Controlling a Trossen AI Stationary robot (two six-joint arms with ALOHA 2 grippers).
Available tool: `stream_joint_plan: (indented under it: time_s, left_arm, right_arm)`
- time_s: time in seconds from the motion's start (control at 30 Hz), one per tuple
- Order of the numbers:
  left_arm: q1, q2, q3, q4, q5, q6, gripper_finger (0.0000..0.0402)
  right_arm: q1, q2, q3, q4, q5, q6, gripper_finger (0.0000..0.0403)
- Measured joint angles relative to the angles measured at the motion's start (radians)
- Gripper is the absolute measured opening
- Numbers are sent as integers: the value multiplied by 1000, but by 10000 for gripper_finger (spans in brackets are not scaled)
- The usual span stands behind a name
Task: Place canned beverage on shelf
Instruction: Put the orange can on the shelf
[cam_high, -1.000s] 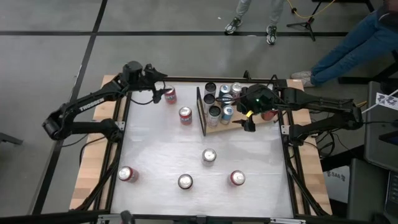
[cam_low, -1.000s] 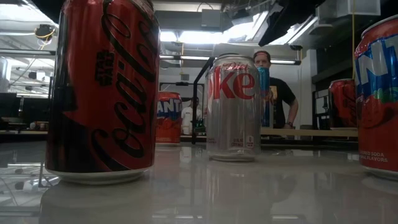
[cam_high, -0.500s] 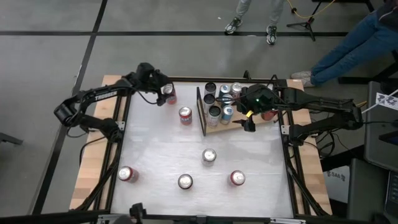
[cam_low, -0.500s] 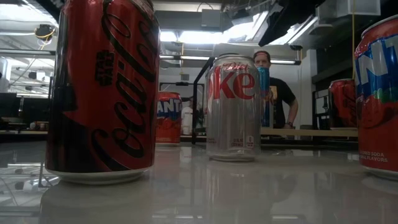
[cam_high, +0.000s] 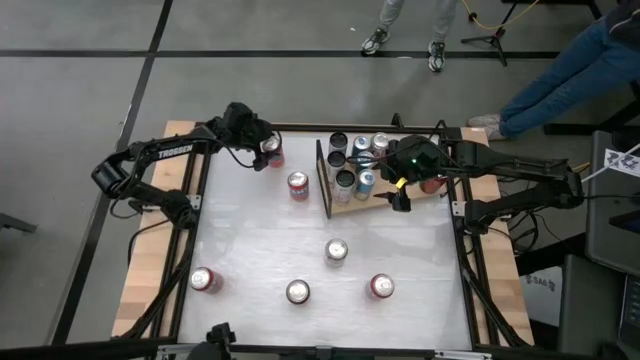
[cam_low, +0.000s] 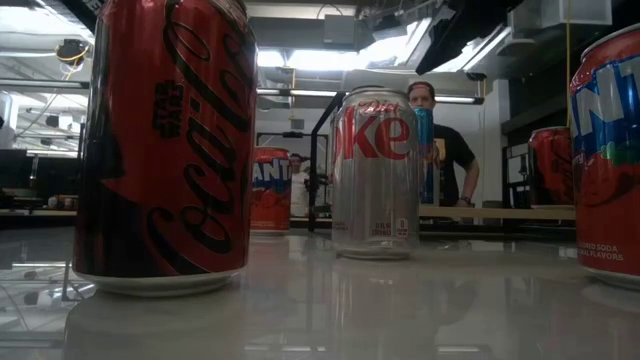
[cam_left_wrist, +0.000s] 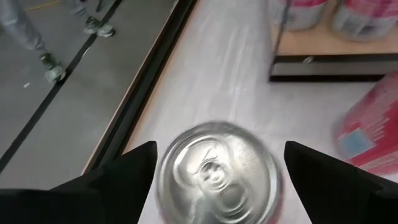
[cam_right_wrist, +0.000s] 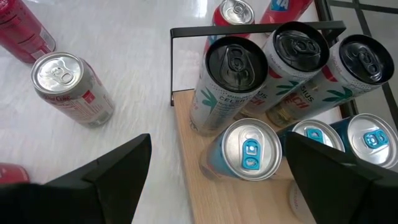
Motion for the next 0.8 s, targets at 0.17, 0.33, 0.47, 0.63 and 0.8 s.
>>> stream_joint_plan:
  time_s: [0.17, 0.33, 0.47, 0.63, 0.8]
  left_arm:
    - [0, -1, 0, -54, -90, 0, 344]
    - [0, -1, 0, -83, -93, 45, 344]
    - [-2, -1, 0, -84, -93, 55, 344]
    - [-14, -1, 0, -84, -93, 52, 344]
    - [-24, -1, 0, -84, -92, 52, 344]
  right_arm:
    - [0, 0, 0, 0, 0, 0, 357]
    - [0, 0, 0, 0, 0, 0, 357]
    - [0, 0, 0, 0, 0, 0, 357]
    - [0, 0, 0, 0, 0, -1, 357]
    - [0, 0, 0, 0, 0, -1, 357]
